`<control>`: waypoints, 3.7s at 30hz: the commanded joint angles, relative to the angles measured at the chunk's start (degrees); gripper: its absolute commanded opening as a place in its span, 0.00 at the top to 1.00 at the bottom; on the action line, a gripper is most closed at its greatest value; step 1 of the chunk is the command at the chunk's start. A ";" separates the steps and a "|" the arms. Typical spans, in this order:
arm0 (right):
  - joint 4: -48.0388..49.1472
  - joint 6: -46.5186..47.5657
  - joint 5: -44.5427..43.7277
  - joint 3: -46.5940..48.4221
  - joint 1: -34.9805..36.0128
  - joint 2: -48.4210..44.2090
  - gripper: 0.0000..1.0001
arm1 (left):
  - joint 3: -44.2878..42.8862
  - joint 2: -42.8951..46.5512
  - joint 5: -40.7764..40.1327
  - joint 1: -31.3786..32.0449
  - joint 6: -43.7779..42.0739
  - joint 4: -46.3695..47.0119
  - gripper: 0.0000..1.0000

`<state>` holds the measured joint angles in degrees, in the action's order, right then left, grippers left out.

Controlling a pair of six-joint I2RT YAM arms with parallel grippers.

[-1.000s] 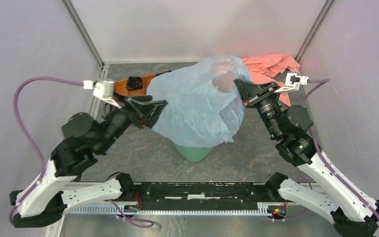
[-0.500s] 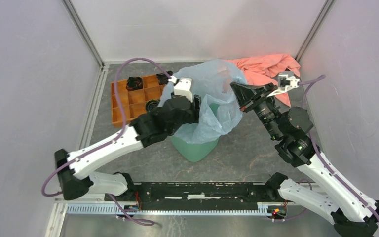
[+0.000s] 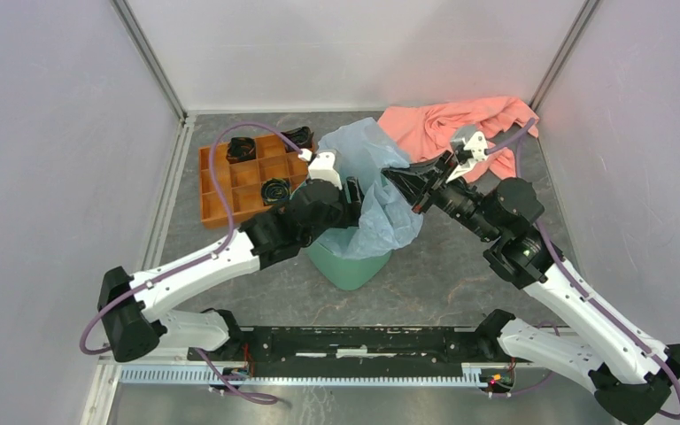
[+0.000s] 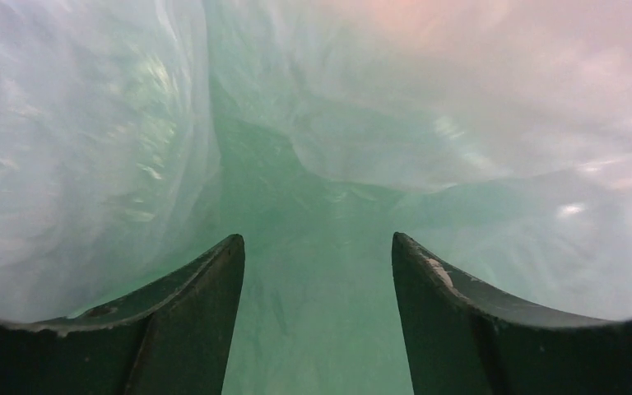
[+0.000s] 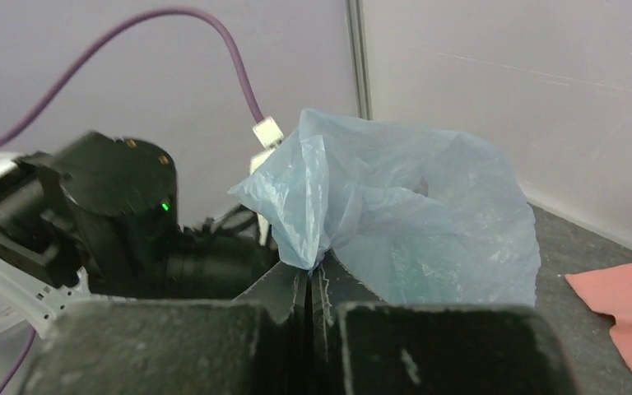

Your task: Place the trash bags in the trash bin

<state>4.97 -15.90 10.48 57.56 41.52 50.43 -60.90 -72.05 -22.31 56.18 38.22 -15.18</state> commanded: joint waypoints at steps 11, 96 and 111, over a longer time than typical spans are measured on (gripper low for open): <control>0.92 1.32 2.16 -0.12 0.11 1.47 1.00 | -0.97 19.11 -4.45 -0.33 -1.27 -1.22 0.16; -14.20 -0.60 -5.71 10.26 13.37 27.80 1.00 | -3.49 34.08 -5.07 -0.39 2.38 -15.93 0.00; -4.76 -4.25 -12.68 3.90 13.24 18.62 0.90 | -7.35 22.17 3.19 -0.41 4.42 -10.43 0.01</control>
<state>-3.03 -20.08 0.67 62.22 54.63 70.65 -66.61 -47.77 -22.87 55.83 40.75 -29.87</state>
